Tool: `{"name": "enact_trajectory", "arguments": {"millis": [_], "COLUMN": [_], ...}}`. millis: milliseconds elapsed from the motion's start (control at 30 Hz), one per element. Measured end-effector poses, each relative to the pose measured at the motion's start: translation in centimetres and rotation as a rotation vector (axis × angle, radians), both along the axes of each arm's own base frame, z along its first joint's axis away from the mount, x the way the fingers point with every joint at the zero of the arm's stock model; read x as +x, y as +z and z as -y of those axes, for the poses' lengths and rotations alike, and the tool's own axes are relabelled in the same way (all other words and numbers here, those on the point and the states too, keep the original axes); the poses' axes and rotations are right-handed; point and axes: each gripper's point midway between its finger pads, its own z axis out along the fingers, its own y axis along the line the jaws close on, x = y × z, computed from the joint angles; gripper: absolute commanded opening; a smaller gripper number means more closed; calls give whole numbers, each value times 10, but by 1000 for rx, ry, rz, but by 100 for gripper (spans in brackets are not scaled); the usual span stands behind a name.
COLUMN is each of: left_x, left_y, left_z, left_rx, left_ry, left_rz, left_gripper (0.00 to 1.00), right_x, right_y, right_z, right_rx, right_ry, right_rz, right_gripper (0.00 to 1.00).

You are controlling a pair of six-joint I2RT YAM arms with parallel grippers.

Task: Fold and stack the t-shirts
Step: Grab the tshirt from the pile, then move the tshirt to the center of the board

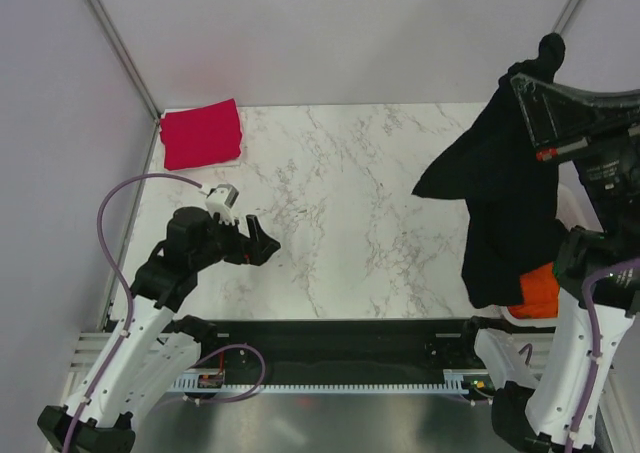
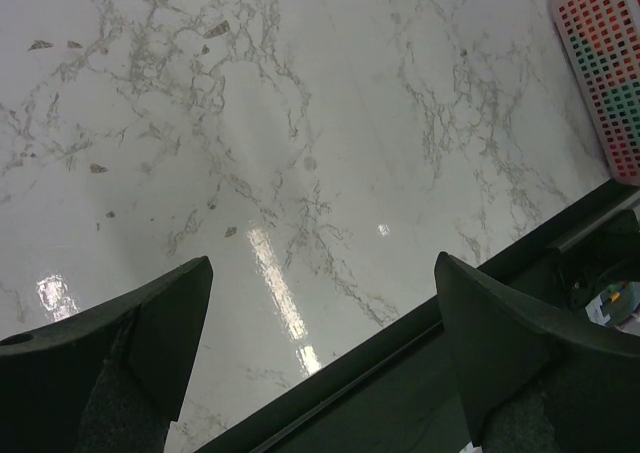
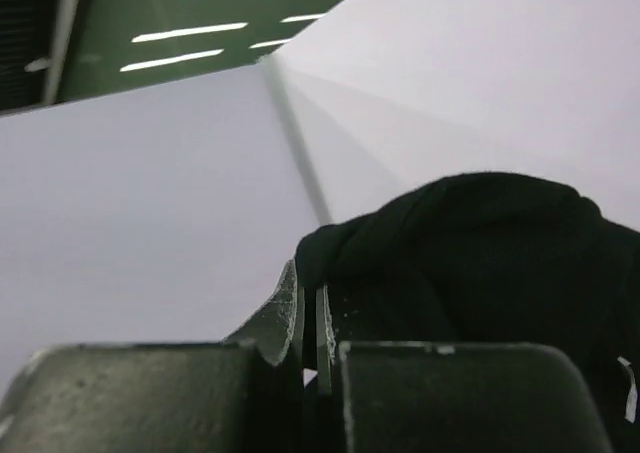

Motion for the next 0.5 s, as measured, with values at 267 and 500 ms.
{"name": "enact_trajectory", "arguments": {"millis": [267,500], "left_x": [2,4], "left_y": [3,1], "left_z": [-4,-9], "left_rx": [7,24], "left_ry": [25,50], "left_rz": [21,20], "left_gripper": [100,100], "right_x": [97,154], "right_y": [-155,-400], "right_z": [-75,-148], "right_rx": [14,-329], "right_ry": [333,230], "right_rz": [-443,-1176], "right_gripper": [98,98]}}
